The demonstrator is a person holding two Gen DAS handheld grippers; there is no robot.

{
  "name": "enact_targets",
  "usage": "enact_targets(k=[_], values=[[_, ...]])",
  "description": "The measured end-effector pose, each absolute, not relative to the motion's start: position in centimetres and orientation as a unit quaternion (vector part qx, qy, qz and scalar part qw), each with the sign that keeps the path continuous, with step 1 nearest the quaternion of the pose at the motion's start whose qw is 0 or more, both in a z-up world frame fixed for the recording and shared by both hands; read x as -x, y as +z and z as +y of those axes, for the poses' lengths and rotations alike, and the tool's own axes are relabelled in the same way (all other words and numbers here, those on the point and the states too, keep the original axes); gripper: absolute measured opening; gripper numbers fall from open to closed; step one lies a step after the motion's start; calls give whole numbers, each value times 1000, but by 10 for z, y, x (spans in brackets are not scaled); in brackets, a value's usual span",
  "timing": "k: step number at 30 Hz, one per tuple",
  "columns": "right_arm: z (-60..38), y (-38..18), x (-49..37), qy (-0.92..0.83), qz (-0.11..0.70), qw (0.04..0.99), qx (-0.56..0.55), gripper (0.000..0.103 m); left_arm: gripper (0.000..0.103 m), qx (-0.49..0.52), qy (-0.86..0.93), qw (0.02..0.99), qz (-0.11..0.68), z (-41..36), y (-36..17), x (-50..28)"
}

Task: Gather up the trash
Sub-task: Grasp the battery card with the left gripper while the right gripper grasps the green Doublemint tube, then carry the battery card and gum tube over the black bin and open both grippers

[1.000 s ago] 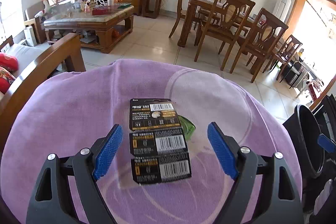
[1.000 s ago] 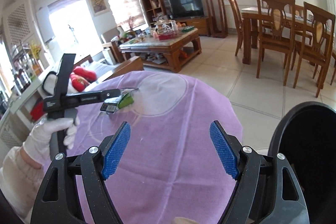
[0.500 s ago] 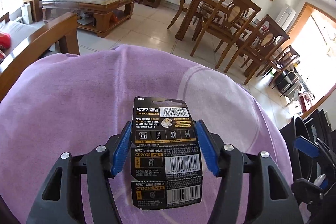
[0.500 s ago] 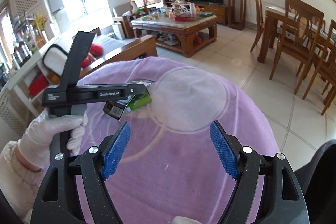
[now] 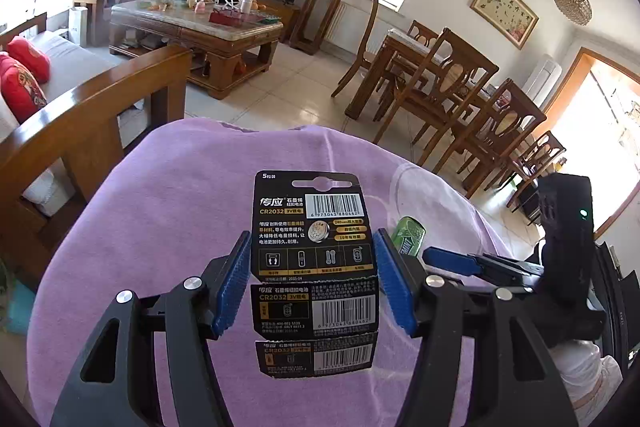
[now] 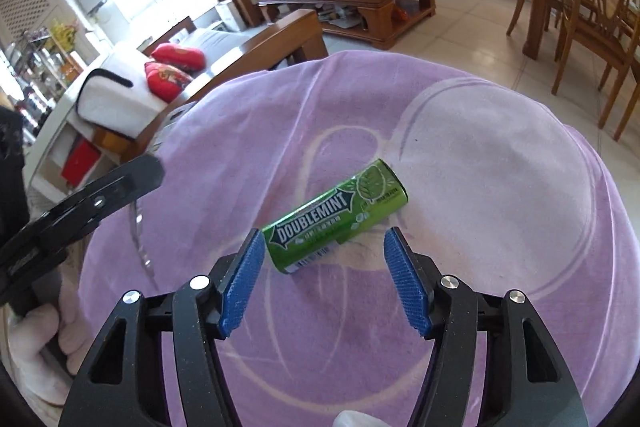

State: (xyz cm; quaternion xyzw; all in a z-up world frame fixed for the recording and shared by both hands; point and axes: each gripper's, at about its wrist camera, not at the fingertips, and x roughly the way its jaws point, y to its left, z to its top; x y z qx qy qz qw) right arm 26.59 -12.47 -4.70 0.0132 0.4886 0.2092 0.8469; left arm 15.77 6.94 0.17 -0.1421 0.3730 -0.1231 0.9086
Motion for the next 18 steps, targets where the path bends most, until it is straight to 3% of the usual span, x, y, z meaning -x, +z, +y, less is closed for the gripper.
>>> enact_targets(k=[2,10,18], values=[[-116,-50,-272,197,489,850,-16,62,59,143,-123,913,362,76,5,-148],[-82,-59,-278,180,463,866,49,33,59,145,-124,921,340,96,10,-122],[-92,-55,-261,209,455,865,31,31,60,139,-137,927,322,77,17,-111]])
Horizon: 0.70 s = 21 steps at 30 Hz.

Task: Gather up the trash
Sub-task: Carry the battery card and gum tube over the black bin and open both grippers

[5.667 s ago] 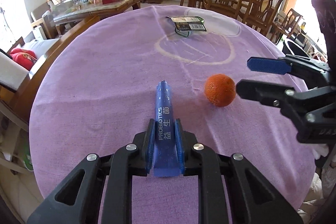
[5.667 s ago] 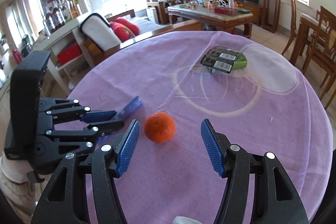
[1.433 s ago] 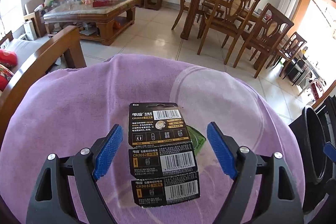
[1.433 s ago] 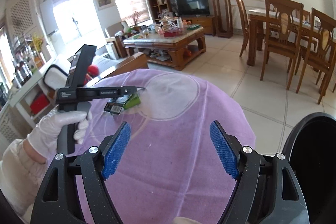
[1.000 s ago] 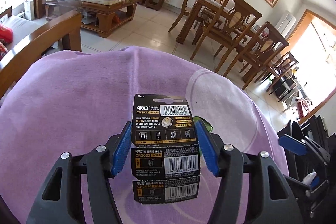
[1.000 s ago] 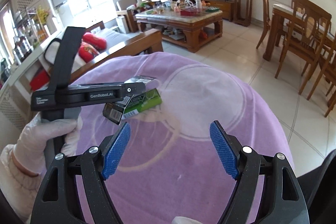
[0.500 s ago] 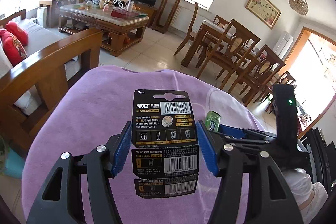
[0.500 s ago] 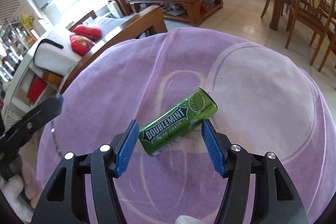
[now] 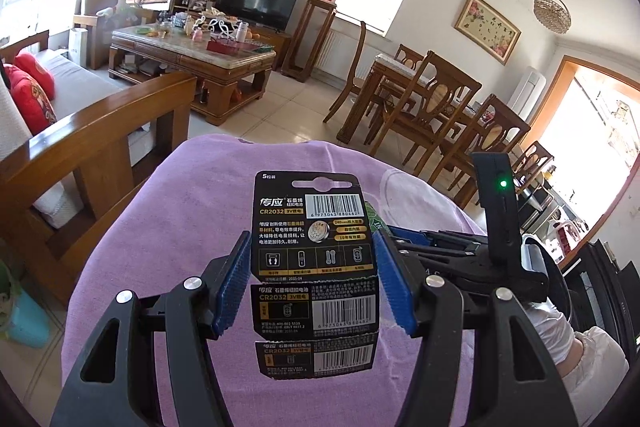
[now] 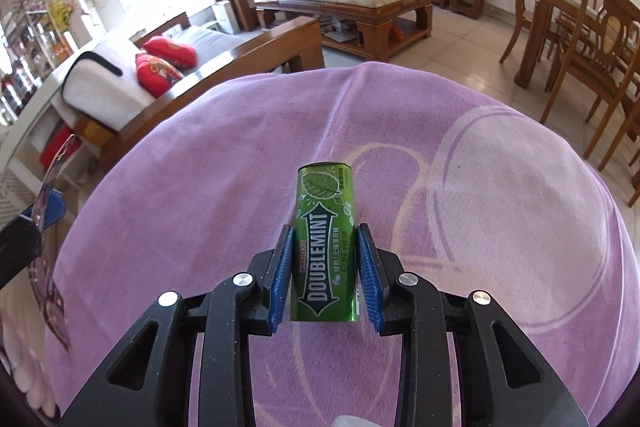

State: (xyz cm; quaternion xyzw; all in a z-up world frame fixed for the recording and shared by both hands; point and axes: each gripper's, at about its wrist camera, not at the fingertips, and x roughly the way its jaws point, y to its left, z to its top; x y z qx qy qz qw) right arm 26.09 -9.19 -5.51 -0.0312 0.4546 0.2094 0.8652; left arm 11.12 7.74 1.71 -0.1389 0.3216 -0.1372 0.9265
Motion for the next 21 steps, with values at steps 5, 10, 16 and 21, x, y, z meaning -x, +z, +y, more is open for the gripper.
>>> enact_targets(k=[5,10,16,21], values=[[-134,-24,-224,235,421,876,-1,31,60,116,-160,929,314,44,25,-104],[-214,10,-180,233,375,896,-50,31,60,83,-198,927,308,-16,37,-99],[-333,36,-119,186,319,925,-91,31,60,39,-262,916,300,-109,43,-86],[-434,44,-72,130,283,943,-120,32,60,6,-324,900,291,-195,42,-76]])
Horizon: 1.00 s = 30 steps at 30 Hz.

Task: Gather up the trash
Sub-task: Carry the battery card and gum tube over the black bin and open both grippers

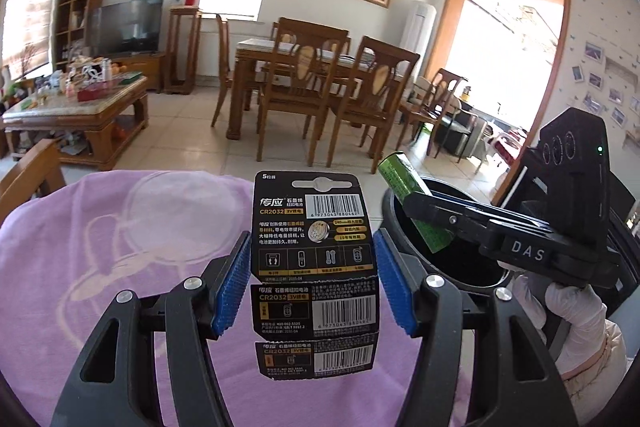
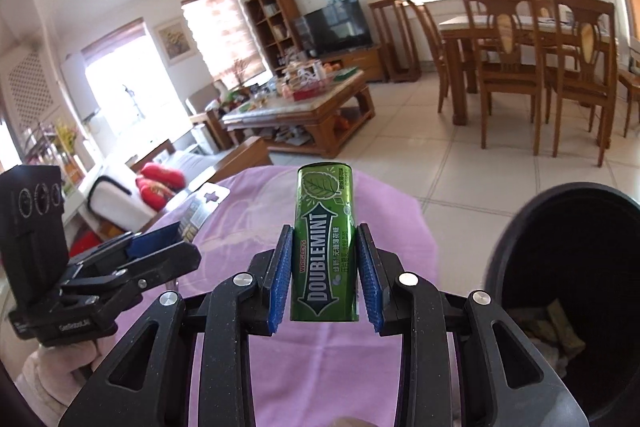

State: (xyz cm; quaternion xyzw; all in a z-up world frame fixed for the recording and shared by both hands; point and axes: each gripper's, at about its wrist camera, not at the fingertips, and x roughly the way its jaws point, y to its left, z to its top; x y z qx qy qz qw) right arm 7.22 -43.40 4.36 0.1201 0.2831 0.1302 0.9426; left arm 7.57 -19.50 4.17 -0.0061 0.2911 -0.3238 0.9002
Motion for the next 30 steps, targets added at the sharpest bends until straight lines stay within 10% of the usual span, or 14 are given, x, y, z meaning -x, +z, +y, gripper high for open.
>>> enact_targets(k=[28,30], values=[[-686,-57,-3,-34,295,928,-227,33,66,-25,-416,829,372,-414,-35,-100],[-681,-55,-2,-35,294,928,-225,50,75,-27,-410,833,369,-412,-34,-99]])
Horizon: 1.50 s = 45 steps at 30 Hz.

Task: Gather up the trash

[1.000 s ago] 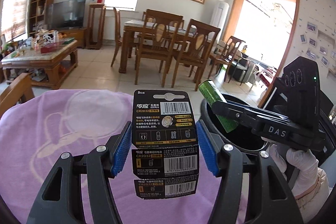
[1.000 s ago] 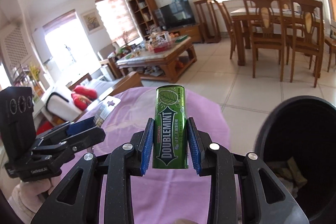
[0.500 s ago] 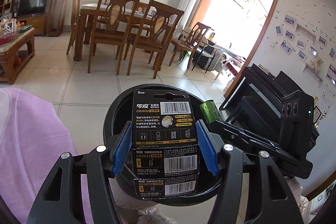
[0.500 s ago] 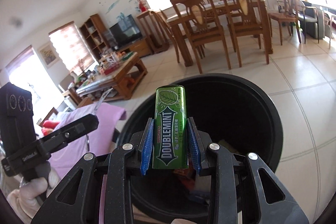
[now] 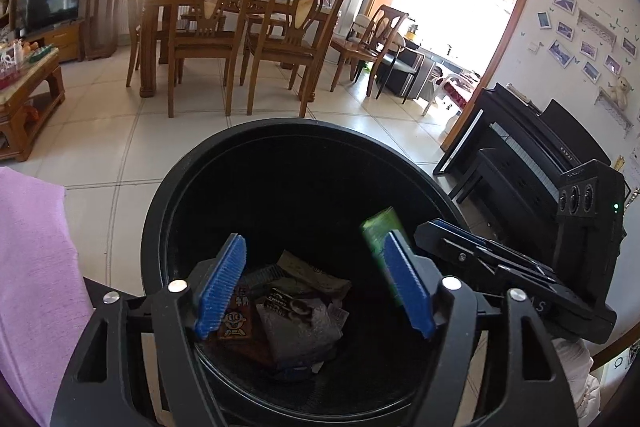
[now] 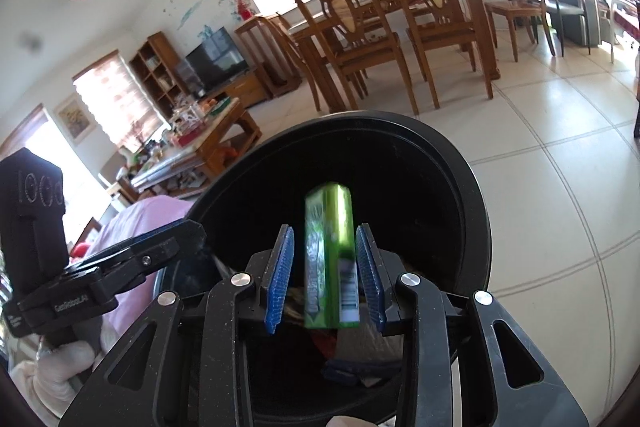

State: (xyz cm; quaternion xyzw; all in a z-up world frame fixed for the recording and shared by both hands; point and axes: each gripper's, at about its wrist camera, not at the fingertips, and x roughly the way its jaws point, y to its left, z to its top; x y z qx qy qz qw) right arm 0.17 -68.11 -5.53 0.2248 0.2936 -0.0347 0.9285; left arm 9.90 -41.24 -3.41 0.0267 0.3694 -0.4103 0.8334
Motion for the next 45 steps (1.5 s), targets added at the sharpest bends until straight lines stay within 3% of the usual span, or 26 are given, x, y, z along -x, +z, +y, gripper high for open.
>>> enact_targets(k=[9,11,16,19,20,22,28,33,45], values=[[-661,-43,0,-34,280,936,-210,53,76,-27,-417,831,367,-393,-24,-92],[-653,-38,-3,-31,277,938,-206,60,86,-26,-417,834,360,-381,-19,-85],[-621,-24,-9,-15,270,943,-193,63,87,-27,-408,849,334,-346,-6,-68],[-595,-14,-17,0,266,944,-192,74,87,-24,-396,861,317,-316,4,-58],[-584,-11,-20,6,265,945,-193,74,87,-23,-389,868,308,-304,7,-54],[-556,-3,-27,21,262,947,-186,75,98,-19,-366,885,287,-276,13,-44],[-441,17,-60,83,260,952,-137,81,98,-8,-255,935,246,-178,21,-26],[-337,24,-75,128,243,958,-86,96,98,1,-140,962,232,-93,22,-24],[-203,9,-68,131,177,976,-1,98,98,34,-5,974,223,11,12,-18]])
